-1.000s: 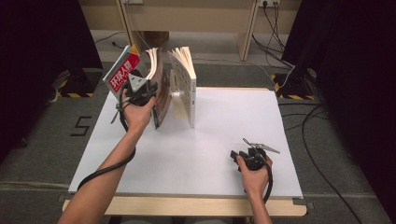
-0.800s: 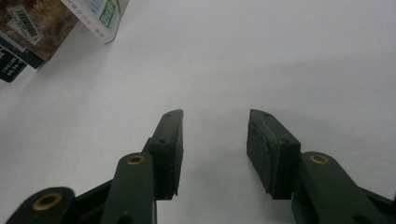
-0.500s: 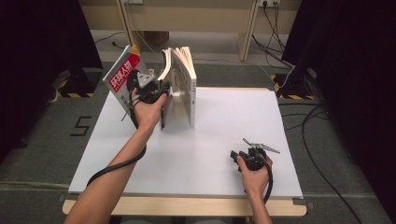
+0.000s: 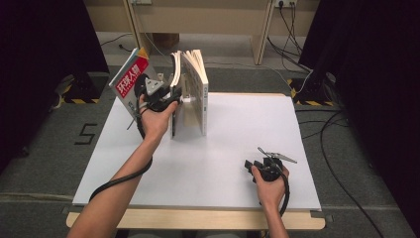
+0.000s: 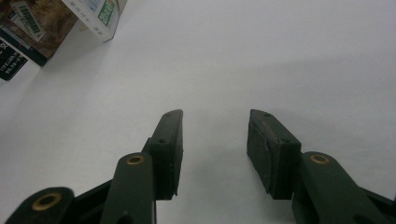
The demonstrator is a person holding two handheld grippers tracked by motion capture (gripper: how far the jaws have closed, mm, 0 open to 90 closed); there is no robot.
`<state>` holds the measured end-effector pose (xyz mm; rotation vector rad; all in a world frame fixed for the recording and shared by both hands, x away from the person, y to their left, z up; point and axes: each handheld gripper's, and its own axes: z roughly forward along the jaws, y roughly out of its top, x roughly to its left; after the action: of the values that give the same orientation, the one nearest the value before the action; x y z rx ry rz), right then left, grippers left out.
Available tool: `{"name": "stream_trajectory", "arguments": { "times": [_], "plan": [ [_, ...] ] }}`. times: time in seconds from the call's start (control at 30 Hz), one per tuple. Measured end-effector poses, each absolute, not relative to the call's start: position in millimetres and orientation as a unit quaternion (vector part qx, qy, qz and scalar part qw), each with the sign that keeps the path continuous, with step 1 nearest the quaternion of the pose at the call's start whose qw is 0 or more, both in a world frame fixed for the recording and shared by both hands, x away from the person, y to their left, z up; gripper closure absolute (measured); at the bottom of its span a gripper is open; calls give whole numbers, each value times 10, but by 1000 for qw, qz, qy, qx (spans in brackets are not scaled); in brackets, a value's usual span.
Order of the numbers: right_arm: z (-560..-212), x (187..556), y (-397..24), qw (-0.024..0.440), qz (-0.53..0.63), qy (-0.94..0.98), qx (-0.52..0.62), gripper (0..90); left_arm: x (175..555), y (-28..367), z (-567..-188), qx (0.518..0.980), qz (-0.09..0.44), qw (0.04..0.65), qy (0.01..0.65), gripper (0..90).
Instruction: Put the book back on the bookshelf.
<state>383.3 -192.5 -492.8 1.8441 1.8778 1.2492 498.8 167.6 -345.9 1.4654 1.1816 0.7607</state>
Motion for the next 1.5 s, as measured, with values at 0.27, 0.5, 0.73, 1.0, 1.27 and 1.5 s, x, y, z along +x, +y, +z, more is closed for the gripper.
{"name": "stream_trajectory", "arguments": {
  "times": [0.27,0.5,0.73,1.0,1.27,1.5],
  "plan": [
    [-4924,3826,-1921,110,425,637,633,561,4967,1668,-3477,621,318,521,491,469],
    [-4923,3825,-1920,110,426,636,634,560,4946,1678,-3501,626,314,520,489,446],
    [-4925,3824,-1918,110,427,635,634,559,4924,1679,-3520,632,313,517,486,433],
    [-4925,3823,-1914,113,426,636,634,559,4897,1697,-3543,635,305,516,487,419],
    [-4920,3821,-1922,115,426,635,634,557,4855,1703,-3561,640,302,515,484,410],
    [-4922,3822,-1916,117,425,636,633,556,4827,1737,-3569,642,300,514,483,405]
  ]
}}
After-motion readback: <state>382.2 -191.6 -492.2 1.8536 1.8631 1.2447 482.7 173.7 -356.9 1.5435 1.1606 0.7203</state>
